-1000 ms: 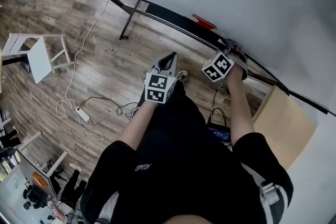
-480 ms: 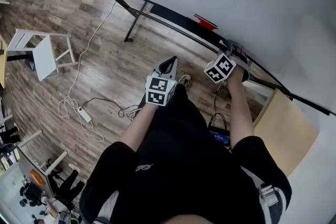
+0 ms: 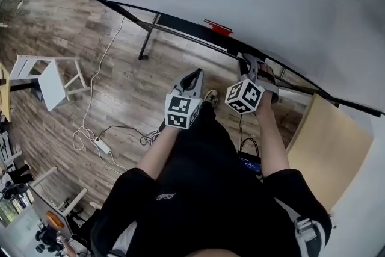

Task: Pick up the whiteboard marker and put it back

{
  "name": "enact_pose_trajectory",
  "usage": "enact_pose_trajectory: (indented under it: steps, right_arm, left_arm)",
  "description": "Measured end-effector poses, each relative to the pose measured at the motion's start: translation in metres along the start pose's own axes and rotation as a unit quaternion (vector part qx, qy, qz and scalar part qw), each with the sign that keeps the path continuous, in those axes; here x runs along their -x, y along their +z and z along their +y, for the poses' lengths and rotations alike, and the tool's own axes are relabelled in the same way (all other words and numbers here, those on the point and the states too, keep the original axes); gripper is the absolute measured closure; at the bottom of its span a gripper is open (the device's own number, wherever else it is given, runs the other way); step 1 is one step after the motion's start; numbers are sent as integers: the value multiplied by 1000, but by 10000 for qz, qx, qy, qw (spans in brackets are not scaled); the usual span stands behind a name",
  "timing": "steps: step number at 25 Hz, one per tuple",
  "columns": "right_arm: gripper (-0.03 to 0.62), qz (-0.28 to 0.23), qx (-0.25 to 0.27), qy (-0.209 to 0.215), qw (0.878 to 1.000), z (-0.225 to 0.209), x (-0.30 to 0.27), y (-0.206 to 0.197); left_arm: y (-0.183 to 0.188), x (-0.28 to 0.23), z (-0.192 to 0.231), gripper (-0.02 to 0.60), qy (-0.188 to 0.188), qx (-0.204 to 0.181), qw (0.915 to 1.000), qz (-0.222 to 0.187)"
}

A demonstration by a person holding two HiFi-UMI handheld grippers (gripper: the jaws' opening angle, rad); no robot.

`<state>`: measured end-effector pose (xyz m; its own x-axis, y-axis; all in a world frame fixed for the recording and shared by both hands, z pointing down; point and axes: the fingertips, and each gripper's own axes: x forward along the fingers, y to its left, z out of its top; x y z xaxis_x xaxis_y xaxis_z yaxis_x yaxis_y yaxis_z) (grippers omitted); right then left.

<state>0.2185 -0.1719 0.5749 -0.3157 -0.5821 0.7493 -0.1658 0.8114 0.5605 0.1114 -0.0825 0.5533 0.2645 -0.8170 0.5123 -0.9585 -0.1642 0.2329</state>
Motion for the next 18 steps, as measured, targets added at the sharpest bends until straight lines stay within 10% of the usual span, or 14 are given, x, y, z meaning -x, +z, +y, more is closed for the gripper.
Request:
enact_pose_trajectory:
  steps: [11,18]
  right_arm:
    - [540,-932,-1933,-55,9767,13,68,18]
    - [540,-1795,-3842,-247,9053,15,117,42]
  left_arm:
    - [22,10,-22,575,-267,-275,9990,-239]
    - [32,33,-37,575,-675,-433,9957,-465]
